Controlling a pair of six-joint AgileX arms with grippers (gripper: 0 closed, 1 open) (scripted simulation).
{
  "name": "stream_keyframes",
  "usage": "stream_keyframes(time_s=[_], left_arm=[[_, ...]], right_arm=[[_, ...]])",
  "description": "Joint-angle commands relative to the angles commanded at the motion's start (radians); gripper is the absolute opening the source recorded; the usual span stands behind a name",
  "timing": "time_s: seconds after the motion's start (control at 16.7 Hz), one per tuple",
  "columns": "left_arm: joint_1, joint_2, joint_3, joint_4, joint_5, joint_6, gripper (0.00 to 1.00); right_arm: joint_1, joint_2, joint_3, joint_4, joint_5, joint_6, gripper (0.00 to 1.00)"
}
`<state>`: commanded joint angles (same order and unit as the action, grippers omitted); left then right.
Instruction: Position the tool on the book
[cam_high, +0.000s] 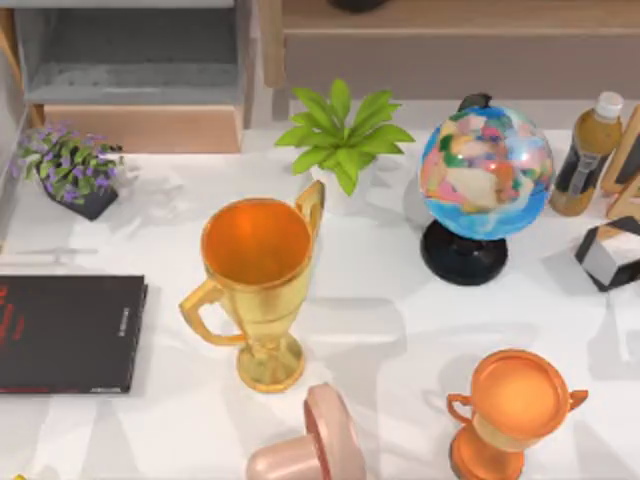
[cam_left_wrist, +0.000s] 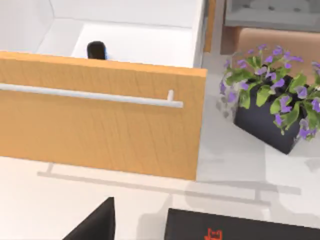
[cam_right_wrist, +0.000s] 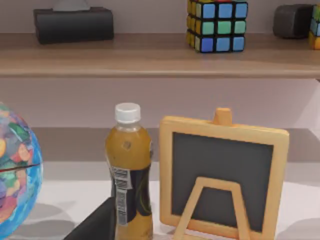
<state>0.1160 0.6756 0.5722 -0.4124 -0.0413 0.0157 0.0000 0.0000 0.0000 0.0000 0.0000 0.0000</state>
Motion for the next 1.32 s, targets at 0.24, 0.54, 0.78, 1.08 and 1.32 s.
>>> stream_keyframes(time_s=[0.24, 0.54, 0.78, 1.08, 1.32], left_arm=[[0.075, 0.467, 0.413, -0.237, -0.017, -0.023, 1.00], [0.151, 0.984, 0.975, -0.516, -0.030, -0.048, 1.00], [0.179, 1.363, 1.387, -0.712, -0.025, -0.048, 1.00], [0.191, 1.726, 1.781, -0.903, 0.004, -0.025, 1.00], [0.201, 1.912, 1.980, -1.001, 0.033, -0.008, 1.00]], right_arm=[[0.000, 0.000, 0.000, 0.000, 0.000, 0.000, 1.00], [0.000, 0.000, 0.000, 0.000, 0.000, 0.000, 1.00], [0.000, 0.000, 0.000, 0.000, 0.000, 0.000, 1.00], [0.000, 0.000, 0.000, 0.000, 0.000, 0.000, 1.00], [0.000, 0.000, 0.000, 0.000, 0.000, 0.000, 1.00]])
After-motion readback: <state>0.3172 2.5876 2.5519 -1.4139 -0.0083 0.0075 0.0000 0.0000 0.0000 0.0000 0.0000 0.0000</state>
